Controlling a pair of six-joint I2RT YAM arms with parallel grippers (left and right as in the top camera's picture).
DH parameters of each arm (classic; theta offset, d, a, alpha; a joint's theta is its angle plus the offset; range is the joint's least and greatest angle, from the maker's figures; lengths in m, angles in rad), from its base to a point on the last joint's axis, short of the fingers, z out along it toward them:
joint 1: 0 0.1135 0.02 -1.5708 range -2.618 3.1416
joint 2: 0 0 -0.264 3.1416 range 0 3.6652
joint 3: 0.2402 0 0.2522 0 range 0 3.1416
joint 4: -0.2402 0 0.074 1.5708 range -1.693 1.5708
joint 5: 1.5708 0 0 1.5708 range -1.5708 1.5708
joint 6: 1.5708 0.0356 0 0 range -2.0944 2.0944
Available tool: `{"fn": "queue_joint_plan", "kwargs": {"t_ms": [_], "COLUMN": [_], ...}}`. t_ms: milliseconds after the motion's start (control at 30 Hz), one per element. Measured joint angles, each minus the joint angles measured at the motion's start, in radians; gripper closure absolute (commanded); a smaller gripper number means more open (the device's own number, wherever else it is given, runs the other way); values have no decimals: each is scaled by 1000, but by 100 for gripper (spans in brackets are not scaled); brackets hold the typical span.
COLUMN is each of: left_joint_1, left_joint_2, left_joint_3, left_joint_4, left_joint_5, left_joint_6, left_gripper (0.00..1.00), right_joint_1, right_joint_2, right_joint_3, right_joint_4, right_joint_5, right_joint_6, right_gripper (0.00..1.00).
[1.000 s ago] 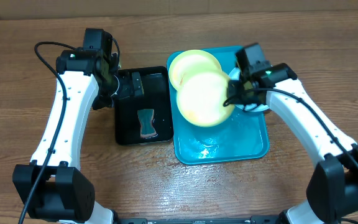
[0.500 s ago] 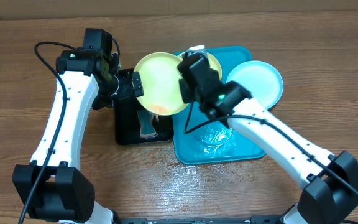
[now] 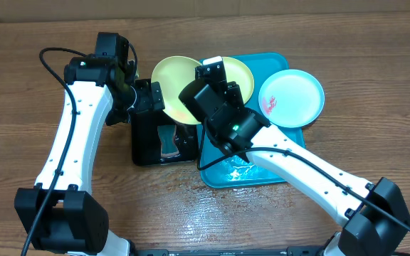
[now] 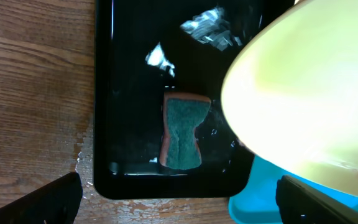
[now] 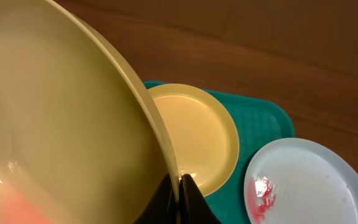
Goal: Clean dirty plates on tray and stack at the side
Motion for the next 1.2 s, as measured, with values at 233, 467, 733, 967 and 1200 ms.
{"fn": "queue_joint_plan", "kwargs": {"t_ms": [233,467,733,967,1200], "left_joint_1": [0,0,0,0,0], "left_joint_2": [0,0,0,0,0], "left_joint_3": [0,0,0,0,0], "left_joint_4": [0,0,0,0,0], "left_joint_5": [0,0,0,0,0], "left_joint_6": [0,0,0,0,0], "left_gripper": [0,0,0,0,0], "right_joint_1": [26,49,88,118,124], "right_joint_2": [0,0,0,0,0], "right_joint_3": [0,0,0,0,0], "right_joint_4": [7,15,24,29,35], "right_joint_5": [84,109,134,166,197], "right_joint_6": [-15,-37,-109,-145,-179], "right_gripper": [96,96,96,96,96]}}
